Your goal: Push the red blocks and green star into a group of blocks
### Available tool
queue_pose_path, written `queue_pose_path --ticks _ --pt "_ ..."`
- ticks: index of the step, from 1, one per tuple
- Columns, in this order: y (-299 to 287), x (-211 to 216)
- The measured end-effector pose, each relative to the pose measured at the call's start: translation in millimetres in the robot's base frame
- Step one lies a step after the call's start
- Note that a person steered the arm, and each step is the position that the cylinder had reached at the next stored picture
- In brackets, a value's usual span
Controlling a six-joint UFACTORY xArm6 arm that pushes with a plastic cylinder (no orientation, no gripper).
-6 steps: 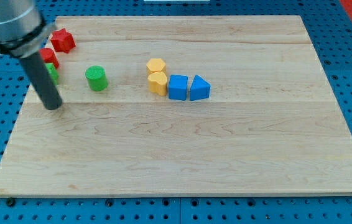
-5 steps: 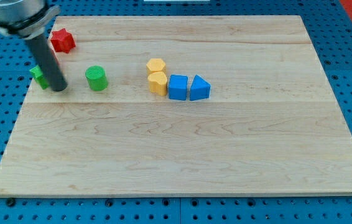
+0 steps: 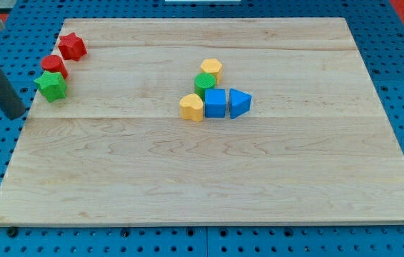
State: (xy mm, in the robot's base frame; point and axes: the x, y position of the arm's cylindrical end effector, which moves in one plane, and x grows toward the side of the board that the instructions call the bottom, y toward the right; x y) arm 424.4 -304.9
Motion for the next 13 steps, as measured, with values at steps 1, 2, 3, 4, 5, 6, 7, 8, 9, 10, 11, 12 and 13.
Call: queue_pose_path --ticks 1,2,3,4,5,6,7,8,9,10,11,12,13 --pt "36 -32" --pt "114 -42" --pt "154 -18" --pt "50 0" --pt "0 -29" --pt "6 -100" --pt "7 -131" --pt "24 -85" --pt "95 -48" --pt "141 -45" --pt "145 -48" --pt "133 -66" --pt "213 -74"
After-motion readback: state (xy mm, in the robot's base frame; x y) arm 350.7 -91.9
